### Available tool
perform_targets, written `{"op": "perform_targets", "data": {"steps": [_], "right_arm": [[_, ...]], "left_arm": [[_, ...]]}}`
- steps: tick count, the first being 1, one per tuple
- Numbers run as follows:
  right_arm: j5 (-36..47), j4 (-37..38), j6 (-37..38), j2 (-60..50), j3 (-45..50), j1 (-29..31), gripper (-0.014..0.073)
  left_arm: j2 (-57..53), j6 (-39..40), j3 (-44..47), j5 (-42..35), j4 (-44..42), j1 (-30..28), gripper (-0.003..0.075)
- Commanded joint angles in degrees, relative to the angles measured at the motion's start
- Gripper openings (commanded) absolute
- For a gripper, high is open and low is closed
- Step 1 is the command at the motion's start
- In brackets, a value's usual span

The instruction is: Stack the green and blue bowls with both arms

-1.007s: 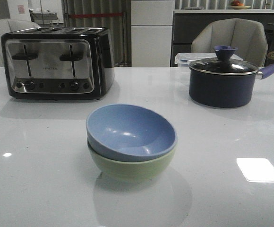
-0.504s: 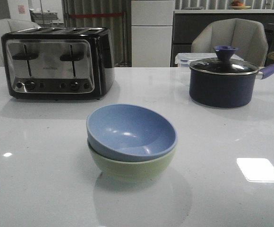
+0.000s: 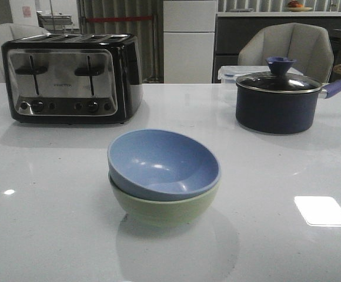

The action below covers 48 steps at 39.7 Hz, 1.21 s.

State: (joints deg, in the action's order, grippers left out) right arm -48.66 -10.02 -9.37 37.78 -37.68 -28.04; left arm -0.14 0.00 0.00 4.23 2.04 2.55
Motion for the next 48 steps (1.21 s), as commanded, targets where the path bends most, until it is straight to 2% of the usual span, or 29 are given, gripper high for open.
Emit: {"op": "perform_targets", "data": {"steps": [1,10,15,23,31,48], "right_arm": [[6.3,1.4,-0.4,-4.3,0.6,4.0,0.0019],[22.7,1.4,-0.4,-18.3,12.3,18.3,0.0019],[29.0,1.4,-0.4,-25.6,19.6,22.9,0.0019],[38.0,1.4,-0.4,-34.0,29.8,23.9,0.0019],[50.8,1.4,-0.4,-38.0,38.9,23.9,0.0019],[49.1,1.8,-0.4,-39.5,39.0,24.1,0.0019]], "left_arm": [[-1.1,0.4,0.6,-5.2,0.0,0.5,0.0098],[-1.1,0.4,0.6,-5.2,0.0,0.5,0.0098],[-1.1,0.4,0.6,-5.2,0.0,0.5,0.0098],[-1.1,0.4,0.6,-5.2,0.0,0.5,0.0098],[-1.1,0.4,0.6,-5.2,0.0,0.5,0.0098],[-1.1,0.4,0.6,-5.2,0.0,0.5,0.0098]]}}
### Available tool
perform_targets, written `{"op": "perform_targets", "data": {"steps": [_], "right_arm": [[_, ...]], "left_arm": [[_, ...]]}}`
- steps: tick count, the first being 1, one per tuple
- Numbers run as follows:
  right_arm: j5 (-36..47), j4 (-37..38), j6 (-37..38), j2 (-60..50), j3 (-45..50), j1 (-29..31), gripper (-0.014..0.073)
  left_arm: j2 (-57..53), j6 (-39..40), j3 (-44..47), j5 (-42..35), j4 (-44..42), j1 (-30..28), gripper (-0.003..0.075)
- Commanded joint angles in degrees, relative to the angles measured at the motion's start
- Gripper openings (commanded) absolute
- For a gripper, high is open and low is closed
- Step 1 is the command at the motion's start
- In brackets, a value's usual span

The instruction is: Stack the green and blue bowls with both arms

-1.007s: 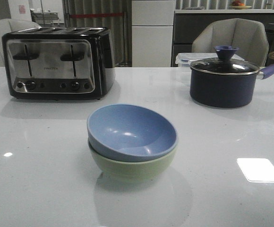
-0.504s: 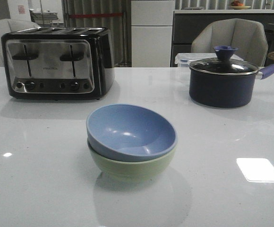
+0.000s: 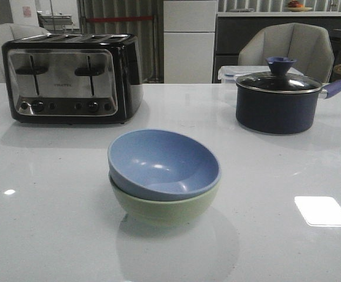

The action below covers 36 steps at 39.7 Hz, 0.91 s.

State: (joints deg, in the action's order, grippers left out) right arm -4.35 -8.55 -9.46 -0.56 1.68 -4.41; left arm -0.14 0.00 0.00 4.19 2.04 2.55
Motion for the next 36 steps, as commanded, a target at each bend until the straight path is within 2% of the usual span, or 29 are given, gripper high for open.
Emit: {"op": "perform_targets", "data": {"steps": [1,9,15,23,30,36], "right_arm": [[4.8,0.4,-0.4,-1.1,-0.4,0.4,0.0019],[5.0,1.4,-0.2,-1.1,-0.4,0.4,0.0019],[6.1,6.7,5.8,-1.1,-0.4,2.2,0.0019],[7.9,7.1,6.5,-1.1,-0.4,2.5,0.0019],[10.7,11.9,10.1,-1.1,-0.4,2.6,0.0019],[10.7,12.0,10.5,-1.1,-0.4,2.7,0.0019]], "left_arm": [[-1.1,0.4,0.6,-5.1,0.0,0.5,0.0098],[-1.1,0.4,0.6,-5.1,0.0,0.5,0.0098],[-1.1,0.4,0.6,-5.1,0.0,0.5,0.0098],[-1.1,0.4,0.6,-5.1,0.0,0.5,0.0098],[-1.1,0.4,0.6,-5.1,0.0,0.5,0.0098],[-1.1,0.4,0.6,-5.1,0.0,0.5,0.0098]]}}
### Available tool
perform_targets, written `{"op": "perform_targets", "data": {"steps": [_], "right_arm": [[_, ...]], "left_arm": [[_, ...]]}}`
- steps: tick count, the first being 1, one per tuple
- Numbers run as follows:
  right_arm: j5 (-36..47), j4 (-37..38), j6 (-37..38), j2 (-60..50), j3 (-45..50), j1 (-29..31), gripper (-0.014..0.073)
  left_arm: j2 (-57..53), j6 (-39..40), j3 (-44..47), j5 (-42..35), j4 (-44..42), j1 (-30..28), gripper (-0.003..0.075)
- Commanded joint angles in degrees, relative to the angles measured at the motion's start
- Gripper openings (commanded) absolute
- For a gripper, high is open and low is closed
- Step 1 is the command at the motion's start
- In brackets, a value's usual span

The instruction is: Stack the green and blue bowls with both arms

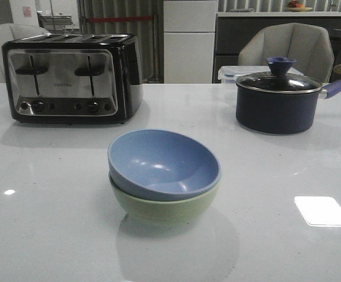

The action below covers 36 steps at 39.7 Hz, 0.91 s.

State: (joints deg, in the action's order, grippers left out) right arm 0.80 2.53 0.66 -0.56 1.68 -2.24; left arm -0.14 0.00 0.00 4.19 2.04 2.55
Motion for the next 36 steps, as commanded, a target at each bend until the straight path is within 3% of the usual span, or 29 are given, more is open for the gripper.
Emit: {"op": "perform_targets", "data": {"steps": [1,36], "right_arm": [[5.5,0.9,0.4,-1.1,-0.4,0.6,0.0019],[5.3,0.8,2.5,-1.1,-0.4,2.0,0.0019]], "left_arm": [[-1.1,0.4,0.6,-5.1,0.0,0.5,0.0098],[-1.1,0.4,0.6,-5.1,0.0,0.5,0.0098]]}}
